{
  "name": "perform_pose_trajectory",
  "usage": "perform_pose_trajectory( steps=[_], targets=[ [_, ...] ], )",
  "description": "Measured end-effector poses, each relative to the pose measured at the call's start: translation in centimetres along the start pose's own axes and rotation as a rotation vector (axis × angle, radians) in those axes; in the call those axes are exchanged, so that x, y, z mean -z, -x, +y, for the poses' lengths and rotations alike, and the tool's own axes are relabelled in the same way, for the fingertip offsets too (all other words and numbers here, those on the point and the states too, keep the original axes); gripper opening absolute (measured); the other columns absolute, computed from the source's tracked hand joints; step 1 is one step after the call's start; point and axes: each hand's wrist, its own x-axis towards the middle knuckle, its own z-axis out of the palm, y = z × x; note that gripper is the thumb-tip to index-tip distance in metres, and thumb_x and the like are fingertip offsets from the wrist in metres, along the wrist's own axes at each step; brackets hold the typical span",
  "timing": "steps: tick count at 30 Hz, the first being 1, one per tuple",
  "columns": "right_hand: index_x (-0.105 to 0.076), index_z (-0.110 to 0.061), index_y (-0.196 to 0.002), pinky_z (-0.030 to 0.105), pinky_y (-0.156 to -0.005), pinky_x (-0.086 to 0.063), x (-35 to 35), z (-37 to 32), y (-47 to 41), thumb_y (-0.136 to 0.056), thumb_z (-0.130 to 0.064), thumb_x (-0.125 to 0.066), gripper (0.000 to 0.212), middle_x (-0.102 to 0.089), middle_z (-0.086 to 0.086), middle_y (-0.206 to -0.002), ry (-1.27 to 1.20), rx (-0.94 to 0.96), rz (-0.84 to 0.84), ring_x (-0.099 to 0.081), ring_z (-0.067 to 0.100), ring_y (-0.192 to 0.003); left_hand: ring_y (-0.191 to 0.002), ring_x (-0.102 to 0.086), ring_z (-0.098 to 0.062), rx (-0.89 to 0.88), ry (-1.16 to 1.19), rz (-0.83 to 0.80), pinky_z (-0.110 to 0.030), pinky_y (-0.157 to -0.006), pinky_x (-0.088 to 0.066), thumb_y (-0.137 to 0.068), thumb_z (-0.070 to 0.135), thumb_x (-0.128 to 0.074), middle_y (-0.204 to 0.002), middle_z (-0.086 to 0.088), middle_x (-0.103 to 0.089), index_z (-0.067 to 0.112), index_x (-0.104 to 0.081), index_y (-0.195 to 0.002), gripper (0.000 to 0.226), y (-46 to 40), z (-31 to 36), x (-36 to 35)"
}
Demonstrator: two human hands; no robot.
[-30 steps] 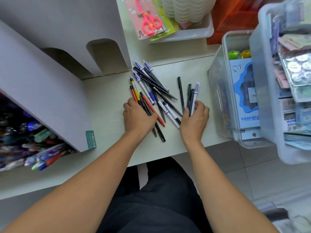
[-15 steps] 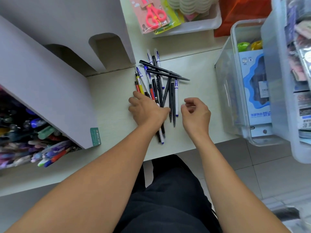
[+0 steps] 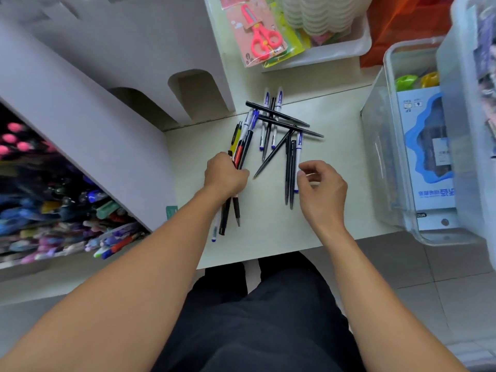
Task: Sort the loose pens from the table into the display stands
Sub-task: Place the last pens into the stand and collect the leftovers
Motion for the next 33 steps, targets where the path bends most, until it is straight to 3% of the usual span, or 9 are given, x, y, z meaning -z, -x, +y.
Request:
perform_pose_trajectory(
  steps=[3, 6, 9, 13, 17, 25, 30, 33],
  targets=[
    [-0.072, -0.018, -0.094, 0.012, -0.064, -0.047, -0.2, -2.2, 1.2, -0.094, -0.013, -0.063, 0.01, -0.07, -0.007, -0.086, -0.066, 0.021, -0.067, -0.064, 0.007, -0.077, -0.06, -0.047, -0.022, 0.105, 0.392, -0.114, -0.029, -0.056, -0.041, -0.078, 0.008, -0.062, -0.071, -0.009, -0.049, 0.01, -0.048, -0.079, 0.014, 0.4, -1.2, 1.8],
    [-0.073, -0.017, -0.091, 0.024, -0.067, -0.054, -1.3, -4.7, 3.2, -0.098, -0.02, -0.063, 0.012, -0.07, -0.008, -0.08, -0.22, -0.044, -0.216, -0.066, 0.01, -0.076, -0.055, -0.052, -0.018, 0.106, 0.707, -0.205, -0.029, -0.055, -0.047, -0.085, -0.004, -0.054, -0.065, -0.006, -0.049, 0.011, -0.05, -0.084, 0.015, 1.8, -2.0, 3.3],
    [-0.073, -0.009, -0.095, 0.032, -0.076, -0.058, -2.7, -6.6, 5.1, -0.104, -0.029, -0.053, 0.03, -0.074, 0.005, -0.091, -0.49, -0.287, -0.322, -0.07, 0.014, -0.086, -0.053, -0.05, -0.017, 0.08, 0.882, -0.218, -0.029, -0.057, -0.045, -0.088, -0.003, -0.054, -0.057, 0.0, -0.051, 0.014, -0.052, -0.089, 0.018, 3.1, -2.1, 4.2],
    [-0.069, -0.004, -0.115, 0.038, -0.094, -0.054, -3.3, -7.2, 7.3, -0.102, -0.052, -0.043, 0.056, -0.072, 0.015, -0.118, -0.88, -0.741, -0.375, -0.07, 0.024, -0.108, -0.052, -0.047, -0.017, 0.087, 1.027, -0.185, -0.028, -0.055, -0.041, -0.086, -0.001, -0.058, -0.055, 0.002, -0.052, 0.015, -0.053, -0.086, 0.016, 3.6, -2.0, 3.9],
    [-0.067, -0.004, -0.122, 0.041, -0.102, -0.05, -3.1, -7.2, 10.2, -0.099, -0.053, -0.047, 0.057, -0.072, 0.014, -0.121, -1.062, -0.94, -0.316, -0.068, 0.031, -0.115, -0.05, -0.046, -0.014, 0.169, 1.274, -0.095, -0.024, -0.047, -0.041, -0.089, -0.006, -0.057, -0.056, 0.0, -0.048, 0.013, -0.048, -0.084, 0.021, 3.3, -1.7, 3.0],
    [-0.07, -0.002, -0.118, 0.041, -0.09, -0.059, -5.1, -7.3, 9.4, -0.1, -0.046, -0.053, 0.05, -0.07, 0.019, -0.122, -1.099, -0.942, -0.027, -0.067, 0.034, -0.114, -0.049, -0.051, -0.013, 0.237, 1.315, -0.081, -0.026, -0.049, -0.048, -0.088, -0.006, -0.059, -0.061, -0.005, -0.051, 0.005, -0.053, -0.094, 0.014, 3.3, -2.3, 0.8],
    [-0.07, 0.0, -0.103, 0.043, -0.094, -0.058, -6.4, -8.0, 8.6, -0.104, -0.027, -0.05, 0.034, -0.077, 0.01, -0.089, -1.063, -0.911, 0.11, -0.071, 0.033, -0.104, -0.056, -0.06, -0.017, 0.26, 1.382, -0.113, -0.03, -0.06, -0.054, -0.089, -0.005, -0.065, -0.062, -0.007, -0.061, 0.007, -0.056, -0.095, 0.016, 3.6, -2.7, -0.1],
    [-0.074, -0.004, -0.099, 0.037, -0.087, -0.06, -7.4, -7.8, 8.5, -0.105, -0.021, -0.045, 0.034, -0.078, 0.011, -0.095, -0.992, -0.887, 0.088, -0.074, 0.026, -0.094, -0.056, -0.061, -0.016, 0.324, 1.423, -0.122, -0.029, -0.06, -0.055, -0.09, -0.001, -0.067, -0.067, -0.007, -0.063, 0.006, -0.055, -0.101, 0.019, 4.2, -2.7, -0.9]
  ],
)
